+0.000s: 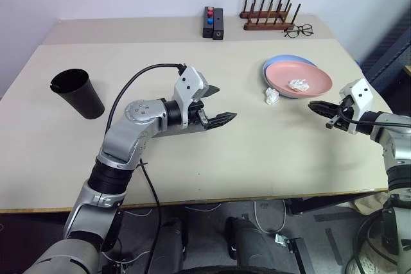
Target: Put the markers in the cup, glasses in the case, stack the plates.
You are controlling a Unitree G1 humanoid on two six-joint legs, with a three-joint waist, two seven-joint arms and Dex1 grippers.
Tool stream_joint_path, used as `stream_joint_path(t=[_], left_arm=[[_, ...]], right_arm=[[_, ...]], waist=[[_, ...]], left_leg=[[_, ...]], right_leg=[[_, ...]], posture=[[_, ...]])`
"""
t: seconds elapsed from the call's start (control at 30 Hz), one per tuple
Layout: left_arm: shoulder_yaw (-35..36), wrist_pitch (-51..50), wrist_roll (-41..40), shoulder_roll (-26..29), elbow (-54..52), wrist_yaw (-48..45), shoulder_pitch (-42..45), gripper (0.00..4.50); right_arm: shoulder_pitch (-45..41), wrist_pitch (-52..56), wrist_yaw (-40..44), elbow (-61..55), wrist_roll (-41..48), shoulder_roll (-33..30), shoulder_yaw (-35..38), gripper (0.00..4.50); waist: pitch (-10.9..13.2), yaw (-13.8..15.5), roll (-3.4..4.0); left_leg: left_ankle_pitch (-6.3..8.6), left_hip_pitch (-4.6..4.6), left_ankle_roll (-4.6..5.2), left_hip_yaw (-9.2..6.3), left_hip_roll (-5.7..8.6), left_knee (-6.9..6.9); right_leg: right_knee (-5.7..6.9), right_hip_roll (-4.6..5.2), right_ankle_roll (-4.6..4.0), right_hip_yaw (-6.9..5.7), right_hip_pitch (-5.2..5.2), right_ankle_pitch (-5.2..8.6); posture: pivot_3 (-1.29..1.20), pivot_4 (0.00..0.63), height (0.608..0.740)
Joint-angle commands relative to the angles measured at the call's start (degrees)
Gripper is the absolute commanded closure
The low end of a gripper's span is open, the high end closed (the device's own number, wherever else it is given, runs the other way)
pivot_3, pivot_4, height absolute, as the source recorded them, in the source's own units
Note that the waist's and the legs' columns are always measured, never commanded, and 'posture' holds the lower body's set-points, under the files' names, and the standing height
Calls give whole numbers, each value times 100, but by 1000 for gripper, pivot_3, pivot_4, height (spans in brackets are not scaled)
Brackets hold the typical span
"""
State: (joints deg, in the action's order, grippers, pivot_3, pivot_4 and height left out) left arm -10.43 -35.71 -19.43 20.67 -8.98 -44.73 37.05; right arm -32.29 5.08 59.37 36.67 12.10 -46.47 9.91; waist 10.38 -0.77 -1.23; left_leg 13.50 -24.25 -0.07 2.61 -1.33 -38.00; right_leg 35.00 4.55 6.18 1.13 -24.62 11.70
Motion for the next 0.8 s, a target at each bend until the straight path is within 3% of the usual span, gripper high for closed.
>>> stream_joint_path(t=[0.03,0.43,0.8], left_arm=[[32,31,-75,-27,-133,-17,84,0],[144,-260,-117,151,-502,84,-77,0],[149,-390,-224,181,-665,272,-187,0]], right_arm=[[-257,-210,-105,247,-112,-75,2,4457],[-1673,-1441,-997,2615,-937,595,-519,4457],[-2020,-1927,-1297,2998,-943,691,-372,4457]], waist=[[0,0,0],[1,-15,1],[1,-25,1]], left_leg=[[0,0,0,0,0,0],[0,0,0,0,0,2],[0,0,0,-1,1,2]], right_leg=[[0,0,0,0,0,0],[0,0,0,0,0,0],[0,0,1,0,0,-1]], posture=[[0,150,740],[0,150,740],[0,150,740]])
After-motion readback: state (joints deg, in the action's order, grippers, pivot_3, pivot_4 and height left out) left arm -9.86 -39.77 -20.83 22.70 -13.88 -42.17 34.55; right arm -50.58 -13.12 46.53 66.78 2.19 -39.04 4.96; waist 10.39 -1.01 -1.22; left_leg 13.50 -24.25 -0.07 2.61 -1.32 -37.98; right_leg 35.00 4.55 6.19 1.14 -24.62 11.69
